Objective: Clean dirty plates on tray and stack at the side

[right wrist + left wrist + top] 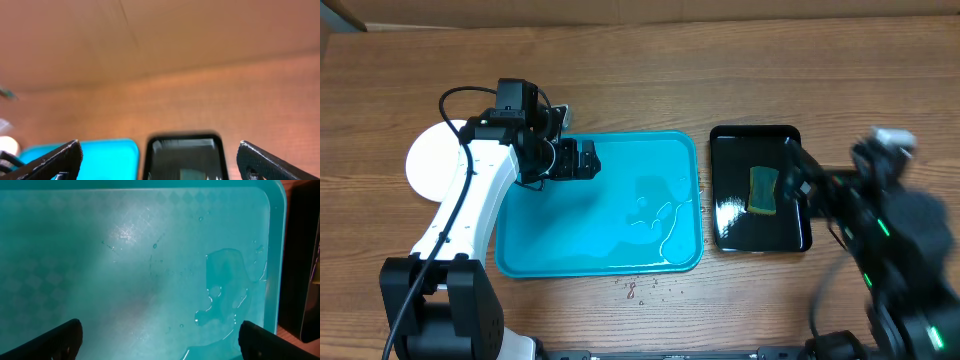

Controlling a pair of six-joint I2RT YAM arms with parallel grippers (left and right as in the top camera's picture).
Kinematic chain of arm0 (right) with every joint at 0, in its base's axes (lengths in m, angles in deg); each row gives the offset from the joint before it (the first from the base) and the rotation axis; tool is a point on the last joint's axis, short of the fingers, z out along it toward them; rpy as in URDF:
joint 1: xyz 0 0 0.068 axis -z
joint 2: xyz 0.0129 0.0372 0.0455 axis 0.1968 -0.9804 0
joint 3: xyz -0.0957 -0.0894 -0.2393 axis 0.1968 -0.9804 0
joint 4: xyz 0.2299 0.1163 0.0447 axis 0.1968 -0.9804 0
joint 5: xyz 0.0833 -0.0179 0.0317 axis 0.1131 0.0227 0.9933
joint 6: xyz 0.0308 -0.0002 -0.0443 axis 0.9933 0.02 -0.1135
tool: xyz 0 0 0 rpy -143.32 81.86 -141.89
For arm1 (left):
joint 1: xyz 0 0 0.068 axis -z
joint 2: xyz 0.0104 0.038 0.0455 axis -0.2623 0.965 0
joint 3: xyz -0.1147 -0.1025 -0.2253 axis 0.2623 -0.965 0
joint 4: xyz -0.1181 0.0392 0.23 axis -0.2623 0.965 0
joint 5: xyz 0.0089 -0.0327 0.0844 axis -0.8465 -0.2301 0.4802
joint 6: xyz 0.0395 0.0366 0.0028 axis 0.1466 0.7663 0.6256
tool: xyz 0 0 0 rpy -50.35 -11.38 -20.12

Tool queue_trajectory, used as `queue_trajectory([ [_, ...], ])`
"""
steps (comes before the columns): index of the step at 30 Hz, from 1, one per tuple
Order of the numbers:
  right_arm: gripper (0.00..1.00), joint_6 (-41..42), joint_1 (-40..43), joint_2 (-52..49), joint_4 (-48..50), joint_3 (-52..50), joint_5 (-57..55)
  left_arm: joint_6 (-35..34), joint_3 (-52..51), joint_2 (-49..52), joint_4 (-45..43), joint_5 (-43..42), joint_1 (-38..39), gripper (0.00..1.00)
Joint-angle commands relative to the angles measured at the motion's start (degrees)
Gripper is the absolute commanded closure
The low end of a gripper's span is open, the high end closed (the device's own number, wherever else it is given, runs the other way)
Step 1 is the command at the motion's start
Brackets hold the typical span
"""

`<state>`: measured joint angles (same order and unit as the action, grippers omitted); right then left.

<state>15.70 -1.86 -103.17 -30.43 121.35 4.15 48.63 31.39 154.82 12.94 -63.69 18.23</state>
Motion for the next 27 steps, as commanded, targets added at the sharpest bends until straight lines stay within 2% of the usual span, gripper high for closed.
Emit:
queue_trajectory([
  [1,0.00,0.2,-0.2,8.5,0.2,0.0,-0.2,1.5,0.9,-1.0,0.0,0.3,0.2,0.00],
  [6,0.00,0.0,0.2,20.3,-2.1,0.0,-0.7,1.5,0.9,-1.0,0.0,0.3,0.2,0.00],
  [14,0.00,-0.3,4.2,33.0,-0.3,-4.8,-1.7,1.5,0.9,-1.0,0.0,0.3,0.2,0.00],
  [18,0.00,-0.2,8.2,37.7,7.1,-11.2,-0.5,1.5,0.9,-1.0,0.0,0.3,0.2,0.00],
  [23,0.00,-0.2,14.9,37.9,22.4,-19.5,6.0,1.5,0.9,-1.0,0.0,0.3,0.2,0.00],
  [27,0.00,0.0,16.3,37.9,33.9,-27.3,7.6,1.5,0.9,-1.0,0.0,0.3,0.2,0.00],
])
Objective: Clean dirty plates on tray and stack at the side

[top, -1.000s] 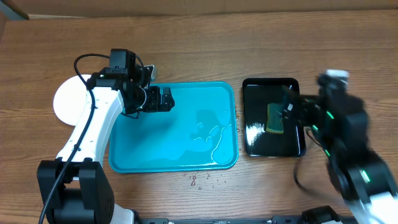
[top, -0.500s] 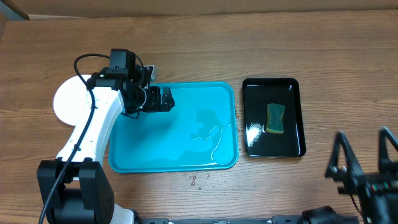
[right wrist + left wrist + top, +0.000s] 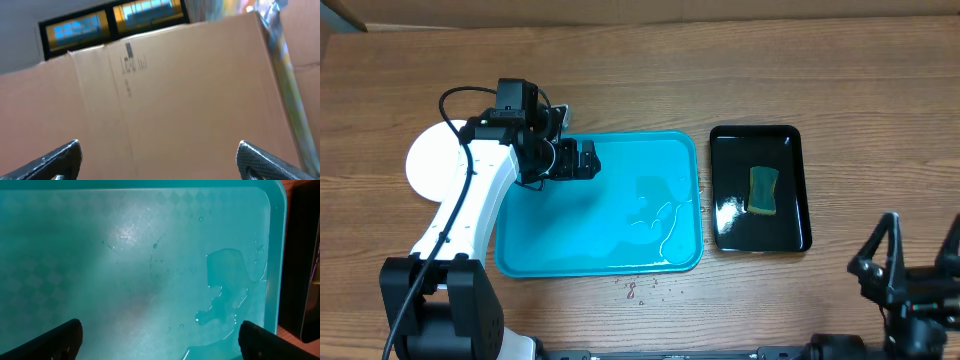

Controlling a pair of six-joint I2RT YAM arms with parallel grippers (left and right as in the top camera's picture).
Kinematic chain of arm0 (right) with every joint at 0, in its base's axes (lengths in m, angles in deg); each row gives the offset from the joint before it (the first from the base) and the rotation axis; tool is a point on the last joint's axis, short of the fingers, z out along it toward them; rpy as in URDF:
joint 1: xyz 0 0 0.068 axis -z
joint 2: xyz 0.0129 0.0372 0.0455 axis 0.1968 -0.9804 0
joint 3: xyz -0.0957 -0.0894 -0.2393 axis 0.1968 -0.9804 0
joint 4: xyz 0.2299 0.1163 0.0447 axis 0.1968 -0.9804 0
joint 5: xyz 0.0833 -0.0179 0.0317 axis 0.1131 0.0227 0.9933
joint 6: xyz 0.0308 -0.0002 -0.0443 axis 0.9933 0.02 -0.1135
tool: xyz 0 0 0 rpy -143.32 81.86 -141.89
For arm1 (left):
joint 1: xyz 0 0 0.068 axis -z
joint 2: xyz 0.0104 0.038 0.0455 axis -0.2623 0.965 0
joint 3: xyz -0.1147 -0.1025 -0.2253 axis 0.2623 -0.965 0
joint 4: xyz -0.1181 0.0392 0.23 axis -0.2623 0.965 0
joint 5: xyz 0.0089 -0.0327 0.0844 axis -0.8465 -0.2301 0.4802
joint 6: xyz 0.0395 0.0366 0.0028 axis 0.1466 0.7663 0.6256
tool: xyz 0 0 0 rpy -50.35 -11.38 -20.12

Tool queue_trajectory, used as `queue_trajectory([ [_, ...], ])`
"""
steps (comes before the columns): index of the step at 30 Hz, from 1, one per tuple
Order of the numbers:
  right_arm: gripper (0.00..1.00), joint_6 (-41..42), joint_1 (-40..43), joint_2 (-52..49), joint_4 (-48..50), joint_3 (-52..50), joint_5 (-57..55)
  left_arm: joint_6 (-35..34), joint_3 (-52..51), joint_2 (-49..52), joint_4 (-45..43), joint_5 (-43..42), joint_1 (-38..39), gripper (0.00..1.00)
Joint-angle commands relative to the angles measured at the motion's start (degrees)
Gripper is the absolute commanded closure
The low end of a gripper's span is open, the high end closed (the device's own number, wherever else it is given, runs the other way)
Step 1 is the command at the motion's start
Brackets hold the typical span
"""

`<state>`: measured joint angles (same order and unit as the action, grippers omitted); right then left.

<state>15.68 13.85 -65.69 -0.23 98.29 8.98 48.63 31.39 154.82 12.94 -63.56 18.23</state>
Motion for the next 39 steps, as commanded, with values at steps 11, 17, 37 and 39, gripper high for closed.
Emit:
queue_trajectory([
  [11,0.00,2.0,0.3,0.4,26.2,-21.4,2.8,1.5,0.9,-1.0,0.0,0.2,0.2,0.00],
  [17,0.00,1.7,0.3,0.5,24.9,-23.6,2.8,1.5,0.9,-1.0,0.0,0.2,0.2,0.00],
  [37,0.00,0.0,-0.7,0.5,2.6,-29.3,4.3,1.5,0.9,-1.0,0.0,0.2,0.2,0.00],
  [39,0.00,-4.5,-0.7,0.5,-1.6,-29.3,6.6,1.5,0.9,-1.0,0.0,0.2,0.2,0.00],
])
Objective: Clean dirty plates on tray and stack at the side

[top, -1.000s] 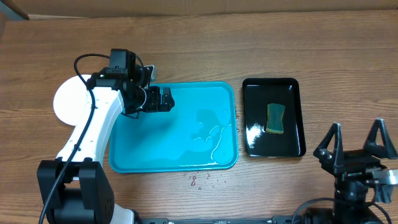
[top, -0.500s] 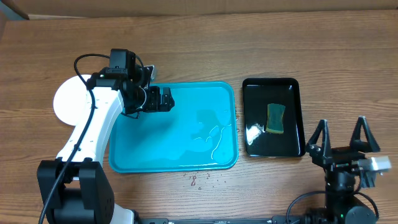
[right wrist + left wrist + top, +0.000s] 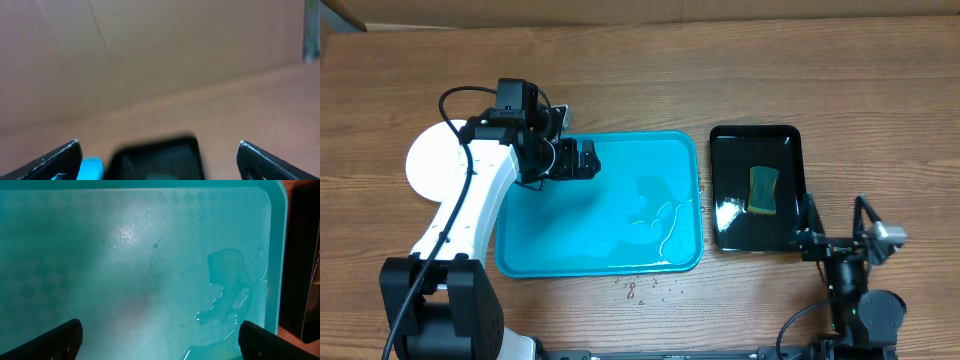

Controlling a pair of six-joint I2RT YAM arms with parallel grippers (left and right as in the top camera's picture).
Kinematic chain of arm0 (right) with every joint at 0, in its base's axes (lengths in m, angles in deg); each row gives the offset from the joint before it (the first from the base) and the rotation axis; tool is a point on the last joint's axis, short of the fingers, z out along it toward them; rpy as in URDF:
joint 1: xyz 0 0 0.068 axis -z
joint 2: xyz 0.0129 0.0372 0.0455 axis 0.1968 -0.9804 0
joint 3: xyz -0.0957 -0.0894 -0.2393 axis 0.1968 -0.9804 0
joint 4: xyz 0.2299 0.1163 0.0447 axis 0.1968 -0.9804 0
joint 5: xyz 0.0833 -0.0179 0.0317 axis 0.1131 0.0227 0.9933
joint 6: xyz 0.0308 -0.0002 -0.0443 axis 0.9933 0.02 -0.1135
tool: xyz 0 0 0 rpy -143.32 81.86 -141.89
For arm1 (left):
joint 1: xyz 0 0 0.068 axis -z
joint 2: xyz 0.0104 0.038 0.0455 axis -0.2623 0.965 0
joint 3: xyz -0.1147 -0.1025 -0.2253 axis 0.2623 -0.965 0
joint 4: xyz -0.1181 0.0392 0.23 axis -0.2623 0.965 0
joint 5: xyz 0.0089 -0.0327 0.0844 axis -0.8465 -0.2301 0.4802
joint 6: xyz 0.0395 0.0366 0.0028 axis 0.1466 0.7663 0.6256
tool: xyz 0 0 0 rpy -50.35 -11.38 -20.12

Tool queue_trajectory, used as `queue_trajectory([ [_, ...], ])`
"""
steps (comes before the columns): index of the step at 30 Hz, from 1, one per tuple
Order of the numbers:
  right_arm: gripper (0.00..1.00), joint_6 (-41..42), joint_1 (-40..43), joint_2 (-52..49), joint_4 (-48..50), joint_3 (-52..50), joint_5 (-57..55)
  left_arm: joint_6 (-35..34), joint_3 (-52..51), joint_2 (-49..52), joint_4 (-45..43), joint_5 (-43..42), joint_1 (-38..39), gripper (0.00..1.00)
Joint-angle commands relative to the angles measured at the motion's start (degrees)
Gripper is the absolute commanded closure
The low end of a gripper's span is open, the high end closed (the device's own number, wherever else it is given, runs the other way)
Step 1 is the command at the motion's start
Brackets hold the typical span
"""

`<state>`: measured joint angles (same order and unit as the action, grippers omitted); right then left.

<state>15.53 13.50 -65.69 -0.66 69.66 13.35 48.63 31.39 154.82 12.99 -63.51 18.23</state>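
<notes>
The teal tray (image 3: 600, 235) holds no plates, only a puddle of water (image 3: 227, 287) near its right side. A white plate stack (image 3: 428, 160) sits on the table left of it, partly under my left arm. My left gripper (image 3: 590, 160) hovers open over the tray's far-left part; in the left wrist view its fingertips (image 3: 60, 340) frame bare wet tray. My right gripper (image 3: 835, 232) is open and empty, low at the table's front right, facing the black tray (image 3: 155, 155), which is blurred in the right wrist view.
A black tray (image 3: 730, 225) right of the teal one holds a yellow-green sponge (image 3: 763, 190). Small crumbs or drops (image 3: 638, 290) lie on the wood in front of the teal tray. A cardboard wall (image 3: 150, 50) stands behind the table.
My right arm has moved from the table's front right edge, camera tilted up at the cardboard wall, to just in front of the black tray, facing it. The left arm has not moved.
At first my right arm was blurred beside the black tray, open and empty, with the sponge lying in that tray. Then it stood at the front right edge looking upward. Now it sits low before the black tray. My left gripper stayed open over the teal tray throughout.
</notes>
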Motion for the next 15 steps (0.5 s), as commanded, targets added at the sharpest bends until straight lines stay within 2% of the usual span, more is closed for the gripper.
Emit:
queue_trajectory([
  [1,0.00,-8.0,-0.6,0.5,-0.5,-0.6,3.9,1.5,0.9,-1.0,0.0,0.1,0.2,0.00],
  [7,0.00,-19.6,-1.3,0.5,-0.5,-0.6,4.8,1.5,0.9,-1.0,0.0,0.1,0.2,0.00],
  [15,0.00,-18.5,-1.4,0.5,-0.5,-0.6,4.4,1.5,0.9,-1.0,0.0,0.1,0.2,0.00],
])
